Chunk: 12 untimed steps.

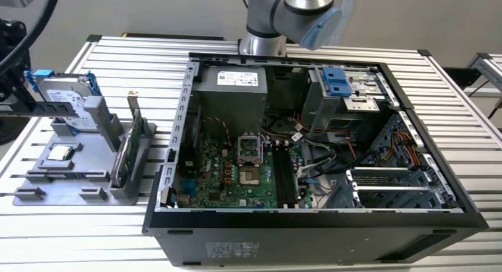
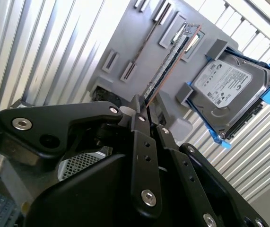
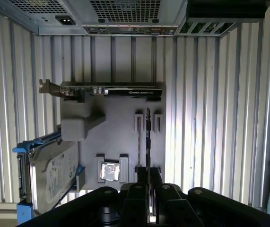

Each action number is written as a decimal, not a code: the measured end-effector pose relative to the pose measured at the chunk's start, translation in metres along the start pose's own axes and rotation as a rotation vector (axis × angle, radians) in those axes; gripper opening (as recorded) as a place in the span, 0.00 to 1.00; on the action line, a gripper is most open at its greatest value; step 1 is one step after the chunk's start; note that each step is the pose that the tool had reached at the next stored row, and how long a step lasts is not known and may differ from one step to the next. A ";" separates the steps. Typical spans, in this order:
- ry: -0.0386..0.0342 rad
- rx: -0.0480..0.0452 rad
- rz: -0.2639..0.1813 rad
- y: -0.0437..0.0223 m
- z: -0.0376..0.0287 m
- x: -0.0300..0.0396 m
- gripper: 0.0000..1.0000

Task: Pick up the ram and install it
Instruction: 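Pick up the ram and move it above insertion slot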

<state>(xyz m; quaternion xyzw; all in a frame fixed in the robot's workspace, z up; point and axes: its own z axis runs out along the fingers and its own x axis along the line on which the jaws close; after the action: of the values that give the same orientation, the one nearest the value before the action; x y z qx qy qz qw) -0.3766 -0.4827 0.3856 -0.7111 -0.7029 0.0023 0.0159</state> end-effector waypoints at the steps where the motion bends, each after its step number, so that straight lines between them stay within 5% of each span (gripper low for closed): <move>1: 0.0001 0.0000 0.000 0.0012 0.0000 0.0000 0.00; 12: 0.0000 -0.0001 0.000 0.0118 -0.0003 0.0001 0.00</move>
<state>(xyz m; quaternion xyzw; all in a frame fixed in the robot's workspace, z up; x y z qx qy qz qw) -0.3649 -0.4828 0.3856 -0.7111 -0.7029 0.0023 0.0159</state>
